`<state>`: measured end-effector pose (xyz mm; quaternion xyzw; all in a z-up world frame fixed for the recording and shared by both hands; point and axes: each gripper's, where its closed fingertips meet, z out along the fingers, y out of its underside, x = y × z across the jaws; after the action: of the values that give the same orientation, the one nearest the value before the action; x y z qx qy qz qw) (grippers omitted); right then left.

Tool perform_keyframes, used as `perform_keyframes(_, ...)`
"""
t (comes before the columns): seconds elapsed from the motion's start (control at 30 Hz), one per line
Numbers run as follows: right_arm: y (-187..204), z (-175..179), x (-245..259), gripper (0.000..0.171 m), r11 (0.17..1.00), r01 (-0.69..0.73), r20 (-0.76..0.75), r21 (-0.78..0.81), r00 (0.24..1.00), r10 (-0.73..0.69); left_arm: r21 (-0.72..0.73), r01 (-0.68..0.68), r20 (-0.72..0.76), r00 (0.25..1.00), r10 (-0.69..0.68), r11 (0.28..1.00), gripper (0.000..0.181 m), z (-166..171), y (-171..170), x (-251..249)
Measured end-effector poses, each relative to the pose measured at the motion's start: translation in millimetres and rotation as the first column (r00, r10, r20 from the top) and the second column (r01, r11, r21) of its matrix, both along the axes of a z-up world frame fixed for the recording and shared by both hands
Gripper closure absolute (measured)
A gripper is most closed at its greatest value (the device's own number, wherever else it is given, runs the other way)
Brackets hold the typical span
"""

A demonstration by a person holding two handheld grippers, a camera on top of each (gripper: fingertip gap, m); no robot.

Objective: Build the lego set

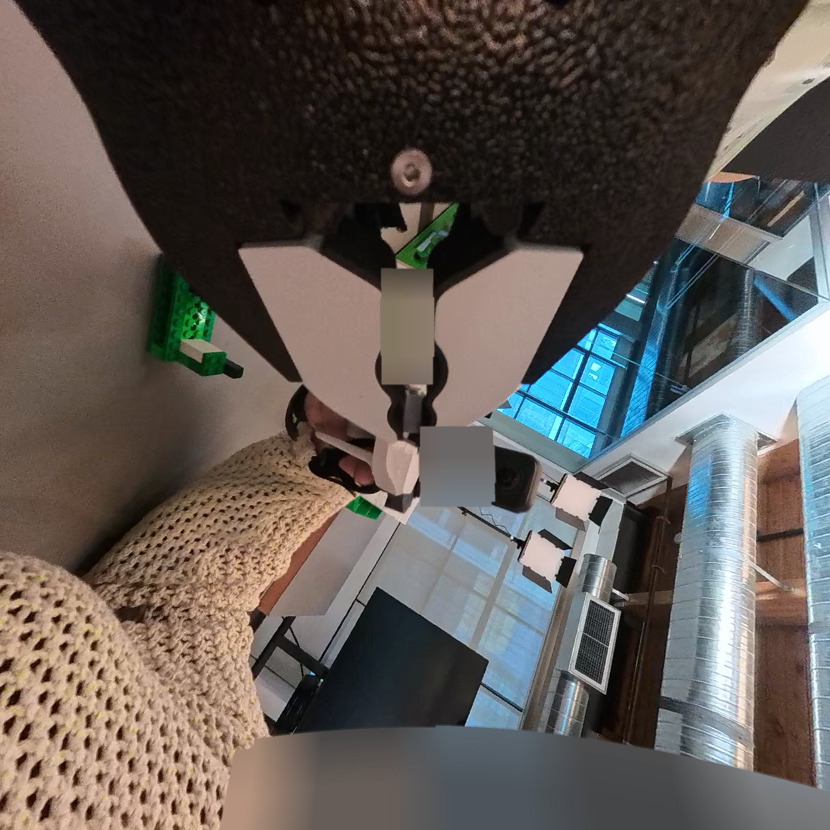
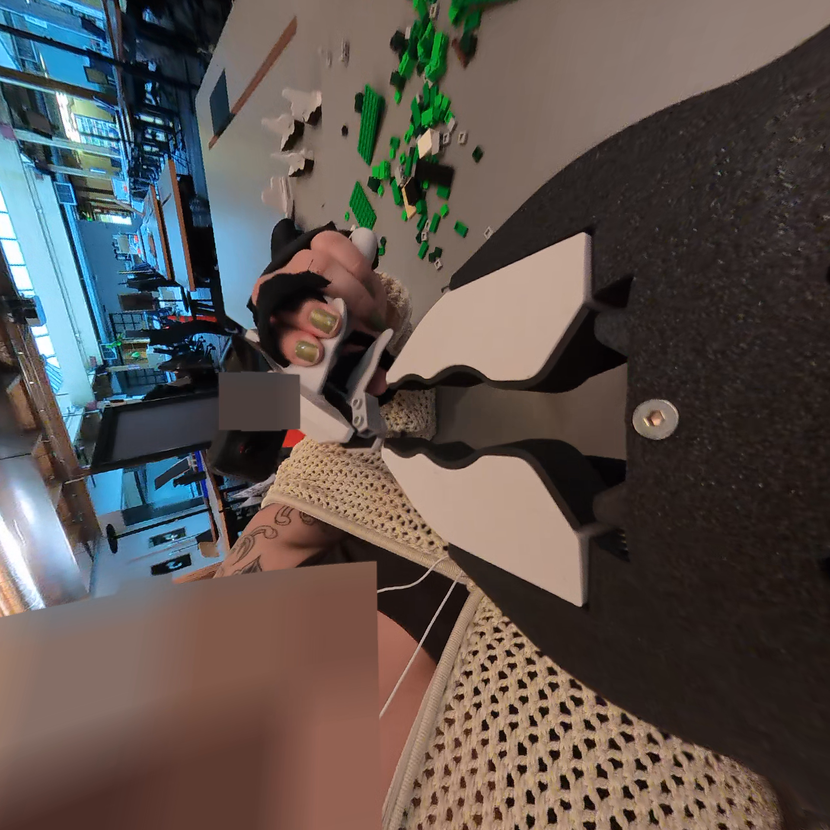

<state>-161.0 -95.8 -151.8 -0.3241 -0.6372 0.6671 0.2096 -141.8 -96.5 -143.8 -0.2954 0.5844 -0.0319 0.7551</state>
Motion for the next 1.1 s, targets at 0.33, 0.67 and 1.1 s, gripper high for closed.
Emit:
perform_keyframes(0.33,-15.4,8.7,12.8,0.146,0.968,-0.175,-0.013,-0.179,0.984,0.176,-0.044,0.08,-0.019,0.997,-0.081,0.996,0.175,-1.7,-12.9,11.0)
perform_keyframes(0.67,-18.4,1.1,20.0,0.154,0.983,-0.157,-0.032,-0.095,0.988,0.154,-0.137,0.121,-0.019,0.992,-0.125,0.983,0.173,-5.2,-17.2,19.3)
perform_keyframes(1.1,93.2,-53.0,50.8,0.154,0.814,0.575,-0.183,0.084,0.812,-0.554,-0.765,-0.026,-0.183,0.967,-0.179,0.644,0.111,-125.2,51.5,13.0)
